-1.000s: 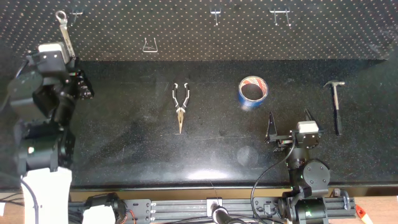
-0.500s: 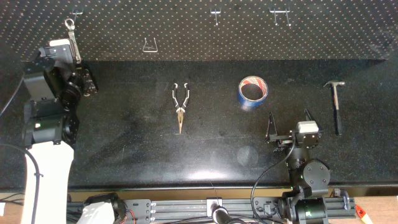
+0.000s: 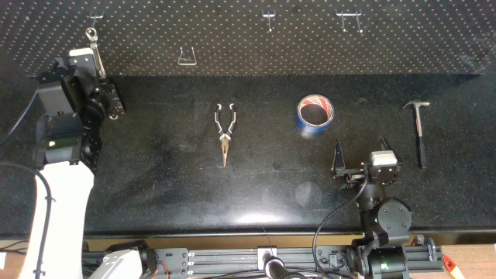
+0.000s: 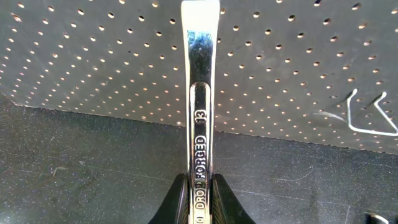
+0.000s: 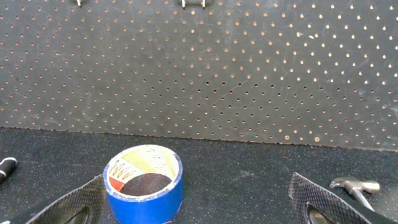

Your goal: Place Tools Onto Pegboard

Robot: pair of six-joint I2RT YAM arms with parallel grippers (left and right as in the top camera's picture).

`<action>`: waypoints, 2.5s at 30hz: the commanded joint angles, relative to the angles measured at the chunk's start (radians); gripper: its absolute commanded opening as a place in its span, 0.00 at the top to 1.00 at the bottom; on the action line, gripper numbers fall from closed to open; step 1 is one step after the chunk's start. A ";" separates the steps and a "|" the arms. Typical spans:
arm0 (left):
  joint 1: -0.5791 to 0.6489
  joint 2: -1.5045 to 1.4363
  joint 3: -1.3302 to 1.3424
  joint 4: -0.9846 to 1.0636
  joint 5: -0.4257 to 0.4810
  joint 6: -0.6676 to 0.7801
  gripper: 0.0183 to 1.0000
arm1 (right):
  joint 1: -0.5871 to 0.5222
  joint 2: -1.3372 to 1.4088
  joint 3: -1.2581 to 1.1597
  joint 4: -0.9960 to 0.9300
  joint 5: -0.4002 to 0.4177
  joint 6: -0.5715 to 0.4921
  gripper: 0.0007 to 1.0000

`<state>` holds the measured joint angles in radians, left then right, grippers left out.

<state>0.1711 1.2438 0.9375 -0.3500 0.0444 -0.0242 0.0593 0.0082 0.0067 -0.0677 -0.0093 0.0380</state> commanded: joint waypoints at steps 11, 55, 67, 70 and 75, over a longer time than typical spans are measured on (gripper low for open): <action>-0.002 -0.234 0.005 -0.071 -0.109 -0.001 0.00 | 0.005 -0.007 -0.003 -0.006 -0.002 -0.017 0.04; -0.934 0.082 0.076 -0.439 -0.323 -0.826 0.00 | 0.005 -0.007 -0.003 -0.006 -0.002 -0.017 0.04; -0.707 0.381 0.079 -0.197 -0.163 -0.498 0.01 | 0.005 -0.007 -0.003 -0.006 -0.002 -0.017 0.04; -0.708 0.427 0.079 -0.161 -0.164 -0.456 0.00 | 0.005 -0.007 -0.003 -0.006 -0.002 -0.017 0.04; -0.708 0.439 0.101 -0.140 -0.163 -0.430 0.00 | 0.005 -0.007 -0.003 -0.006 -0.002 -0.017 0.04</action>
<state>-0.5392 1.6722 1.0035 -0.4919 -0.1287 -0.4927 0.0593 0.0082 0.0067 -0.0677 -0.0093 0.0380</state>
